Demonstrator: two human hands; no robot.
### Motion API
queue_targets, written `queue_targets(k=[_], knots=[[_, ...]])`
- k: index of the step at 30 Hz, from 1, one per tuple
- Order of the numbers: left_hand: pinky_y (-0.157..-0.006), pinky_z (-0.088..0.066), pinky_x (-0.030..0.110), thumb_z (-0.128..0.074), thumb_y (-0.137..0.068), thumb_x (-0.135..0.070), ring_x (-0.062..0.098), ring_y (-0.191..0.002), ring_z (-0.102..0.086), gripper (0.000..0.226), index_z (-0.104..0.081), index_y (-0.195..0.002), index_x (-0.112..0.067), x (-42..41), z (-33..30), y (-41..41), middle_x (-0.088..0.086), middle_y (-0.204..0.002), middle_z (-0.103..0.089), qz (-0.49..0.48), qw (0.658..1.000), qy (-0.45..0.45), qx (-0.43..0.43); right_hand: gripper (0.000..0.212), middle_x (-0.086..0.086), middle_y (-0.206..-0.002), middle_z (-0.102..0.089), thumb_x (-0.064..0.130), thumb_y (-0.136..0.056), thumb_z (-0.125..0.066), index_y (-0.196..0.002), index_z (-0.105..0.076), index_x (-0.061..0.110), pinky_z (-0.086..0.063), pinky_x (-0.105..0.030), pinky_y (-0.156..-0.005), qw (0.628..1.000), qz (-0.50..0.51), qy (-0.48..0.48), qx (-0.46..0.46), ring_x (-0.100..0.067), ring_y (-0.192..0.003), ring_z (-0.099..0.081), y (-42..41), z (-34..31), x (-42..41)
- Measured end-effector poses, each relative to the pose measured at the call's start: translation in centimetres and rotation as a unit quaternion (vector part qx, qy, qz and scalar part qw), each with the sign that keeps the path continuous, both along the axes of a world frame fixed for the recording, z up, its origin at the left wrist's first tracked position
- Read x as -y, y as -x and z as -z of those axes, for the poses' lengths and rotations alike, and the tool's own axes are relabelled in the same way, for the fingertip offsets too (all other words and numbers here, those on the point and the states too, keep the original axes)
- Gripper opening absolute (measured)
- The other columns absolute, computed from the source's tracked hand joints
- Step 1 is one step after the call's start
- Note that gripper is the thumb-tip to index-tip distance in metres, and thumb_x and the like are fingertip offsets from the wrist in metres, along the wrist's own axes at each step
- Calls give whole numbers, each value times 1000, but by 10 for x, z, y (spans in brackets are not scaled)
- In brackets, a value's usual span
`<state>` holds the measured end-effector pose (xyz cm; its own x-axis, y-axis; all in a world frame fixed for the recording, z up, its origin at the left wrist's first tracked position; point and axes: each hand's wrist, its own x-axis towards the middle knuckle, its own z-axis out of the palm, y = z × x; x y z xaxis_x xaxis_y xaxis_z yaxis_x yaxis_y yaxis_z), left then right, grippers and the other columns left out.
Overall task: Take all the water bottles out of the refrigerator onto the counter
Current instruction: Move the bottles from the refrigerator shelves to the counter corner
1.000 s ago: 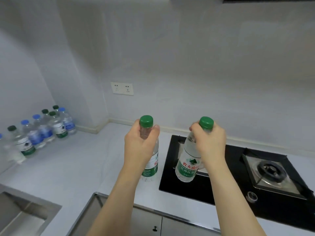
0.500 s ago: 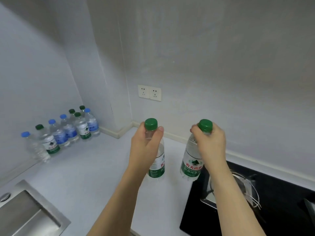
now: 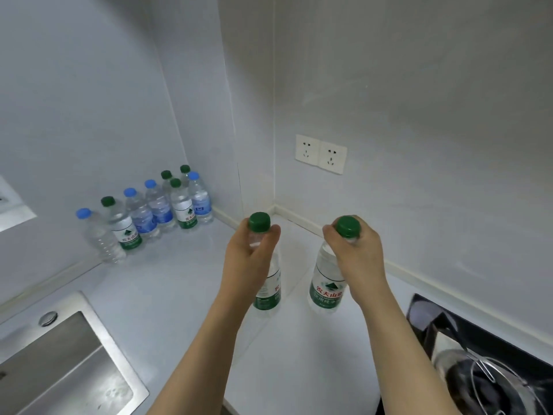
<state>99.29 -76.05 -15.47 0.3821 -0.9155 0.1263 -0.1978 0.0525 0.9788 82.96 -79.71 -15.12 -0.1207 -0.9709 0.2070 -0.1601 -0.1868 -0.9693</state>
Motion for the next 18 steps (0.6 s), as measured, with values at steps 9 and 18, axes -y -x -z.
queue_targets(k=[9,18], knots=[[-70,-46,19,-67,-89,-43,-3,-84,-61,12,-63,-97,-36,64,27,-123,-20,-90,-68,46,993,-71,77,12,11,-71,-60,18,-86,-70,-83,-60,12,-45,-14,-66,998,-56,-30,1,-2,-67,-55,-121,24,83],[-89,-39,26,-69,-87,-42,5,-102,-53,25,-57,-108,-37,117,67,-245,-13,-116,-54,4,986,-137,100,19,-9,-86,-66,20,-84,-74,-89,-63,6,-46,-19,-70,975,-187,-77,-93,-8,-74,-57,-245,62,156]])
